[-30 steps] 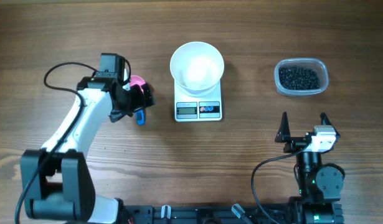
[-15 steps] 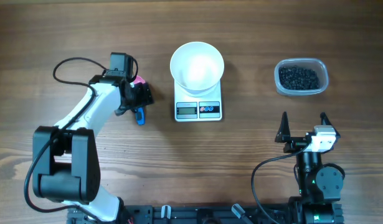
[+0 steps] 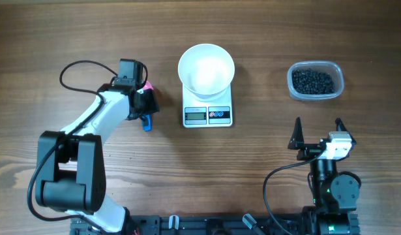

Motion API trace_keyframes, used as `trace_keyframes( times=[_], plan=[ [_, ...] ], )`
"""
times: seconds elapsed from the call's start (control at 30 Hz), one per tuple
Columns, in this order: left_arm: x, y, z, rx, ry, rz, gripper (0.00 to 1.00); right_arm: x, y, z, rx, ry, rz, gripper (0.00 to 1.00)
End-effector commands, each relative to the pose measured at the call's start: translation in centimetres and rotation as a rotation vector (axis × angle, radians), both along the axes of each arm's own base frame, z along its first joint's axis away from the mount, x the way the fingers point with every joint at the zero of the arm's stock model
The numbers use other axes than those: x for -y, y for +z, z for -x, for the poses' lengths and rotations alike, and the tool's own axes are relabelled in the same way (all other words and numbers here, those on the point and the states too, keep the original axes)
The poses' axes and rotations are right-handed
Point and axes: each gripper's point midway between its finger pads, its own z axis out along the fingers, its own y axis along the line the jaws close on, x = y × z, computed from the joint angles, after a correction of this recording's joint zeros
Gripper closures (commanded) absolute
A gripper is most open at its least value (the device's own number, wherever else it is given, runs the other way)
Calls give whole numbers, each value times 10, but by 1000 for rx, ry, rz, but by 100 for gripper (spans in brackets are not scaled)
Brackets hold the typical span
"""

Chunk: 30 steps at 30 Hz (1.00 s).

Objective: Scoop item into bowl and weigh 150g on scale
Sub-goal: 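Close the left gripper on the blue handle of the pink scoop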

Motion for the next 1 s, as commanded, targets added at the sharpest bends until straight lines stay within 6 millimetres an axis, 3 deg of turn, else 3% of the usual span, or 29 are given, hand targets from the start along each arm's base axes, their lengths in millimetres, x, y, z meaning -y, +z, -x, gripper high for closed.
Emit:
trace_keyframes(
  times=[0.0,0.07,0.1,0.13,0.2,0.37,0.47,0.5,0.83,0.97],
  plan=[
    [-3,-15,9,-17,-6,-22,47,-2,0,0,2,9,1,0],
    [-3,-16,8,-6,-6,-21,47,-2,0,0,2,9,1,0],
    [-3,-15,4,8,-6,-18,38,-2,0,0,2,9,1,0],
    [-2,-14,2,20,-6,-17,21,-2,0,0,2,9,1,0],
    [-2,-14,0,29,-6,-16,2,-2,0,0,2,9,0,0],
    [-2,-13,-1,33,-6,-15,0,-2,0,0,2,9,1,0],
    [-2,-14,0,29,-6,-16,34,-2,0,0,2,9,1,0],
    [-2,-16,1,26,-6,-16,39,-2,0,0,2,9,1,0],
    [-2,-20,-3,68,-5,-11,65,-2,0,0,2,9,1,0],
    [-2,-21,0,56,-5,-13,59,-2,0,0,2,9,1,0]
  ],
)
